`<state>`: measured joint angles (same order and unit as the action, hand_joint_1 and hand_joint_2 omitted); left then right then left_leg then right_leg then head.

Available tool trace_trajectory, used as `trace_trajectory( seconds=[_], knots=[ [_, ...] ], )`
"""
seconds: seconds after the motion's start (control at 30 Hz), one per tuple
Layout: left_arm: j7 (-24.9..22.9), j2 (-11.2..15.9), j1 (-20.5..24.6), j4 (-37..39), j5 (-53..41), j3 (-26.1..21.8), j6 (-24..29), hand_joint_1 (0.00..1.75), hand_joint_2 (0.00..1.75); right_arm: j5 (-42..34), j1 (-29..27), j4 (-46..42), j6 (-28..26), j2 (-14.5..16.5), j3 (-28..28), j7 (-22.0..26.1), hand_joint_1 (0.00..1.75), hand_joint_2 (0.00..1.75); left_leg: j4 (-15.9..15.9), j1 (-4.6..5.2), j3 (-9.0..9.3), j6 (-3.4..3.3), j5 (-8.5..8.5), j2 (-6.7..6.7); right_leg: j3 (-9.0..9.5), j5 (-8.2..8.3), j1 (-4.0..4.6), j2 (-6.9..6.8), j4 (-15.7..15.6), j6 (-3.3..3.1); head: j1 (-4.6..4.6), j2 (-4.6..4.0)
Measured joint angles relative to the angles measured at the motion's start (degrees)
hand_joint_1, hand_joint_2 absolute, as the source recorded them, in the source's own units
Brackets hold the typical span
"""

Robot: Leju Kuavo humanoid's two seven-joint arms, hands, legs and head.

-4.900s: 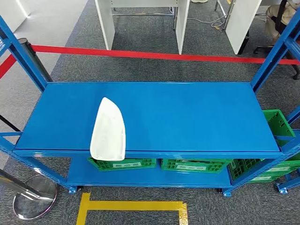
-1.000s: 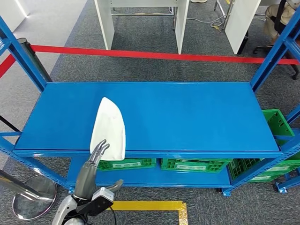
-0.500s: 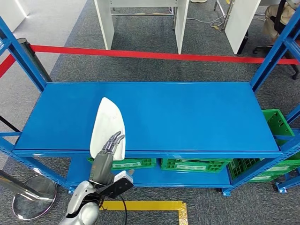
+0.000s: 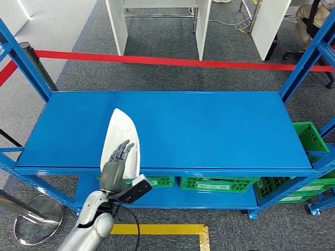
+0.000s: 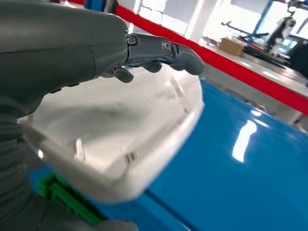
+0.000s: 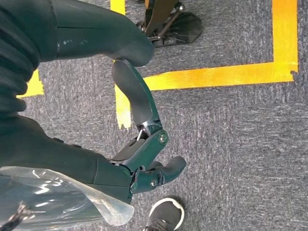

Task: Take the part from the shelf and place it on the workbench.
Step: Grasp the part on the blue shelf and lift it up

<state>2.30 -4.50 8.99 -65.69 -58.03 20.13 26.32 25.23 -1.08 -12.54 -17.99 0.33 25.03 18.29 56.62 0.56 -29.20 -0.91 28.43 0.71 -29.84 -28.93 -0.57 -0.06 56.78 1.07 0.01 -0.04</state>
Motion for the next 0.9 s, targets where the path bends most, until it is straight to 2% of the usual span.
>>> trace_trajectory(
  seconds=[0.07, 0.1, 0.47, 0.9],
  knots=[
    [-1.45, 0.05, 0.7, 0.92, -1.83, -0.68, 0.62, 1.42, 1.75, 0.19, 0.02, 0.04, 0.0, -0.01, 0.01, -0.14, 0.0, 1.75, 0.0, 0.0, 0.0, -0.01, -0.01, 0.0, 0.0, 0.0, 0.0, 0.0, 0.01, 0.0, 0.0, 0.0],
    [-1.93, 0.1, 0.94, 1.21, -2.41, -0.99, 0.76, 1.72, 1.75, 0.26, 0.01, 0.07, 0.0, -0.02, 0.02, -0.18, 0.0, 1.75, 0.0, 0.0, 0.0, -0.01, -0.01, 0.0, 0.0, 0.0, 0.0, 0.01, 0.01, 0.0, 0.0, 0.0],
    [-3.3, 0.19, 1.28, 1.56, -5.1, -2.95, 1.12, 1.75, 1.75, 0.8, -0.01, 0.19, 0.03, 0.0, 0.02, -0.74, 0.0, 1.75, 0.0, 0.0, -0.03, -0.01, -0.01, 0.0, -0.02, 0.0, 0.0, 0.0, 0.01, 0.0, 0.01, 0.0],
    [-4.36, 0.19, 0.96, -0.9, -7.91, -3.08, 0.32, 1.75, 1.75, 1.19, -0.04, 0.19, 0.07, 0.0, 0.1, -0.65, 0.0, 1.75, 0.01, 0.0, -0.03, -0.02, -0.02, 0.0, -0.02, 0.02, 0.0, 0.0, 0.01, 0.01, -0.01, 0.0]
  ],
)
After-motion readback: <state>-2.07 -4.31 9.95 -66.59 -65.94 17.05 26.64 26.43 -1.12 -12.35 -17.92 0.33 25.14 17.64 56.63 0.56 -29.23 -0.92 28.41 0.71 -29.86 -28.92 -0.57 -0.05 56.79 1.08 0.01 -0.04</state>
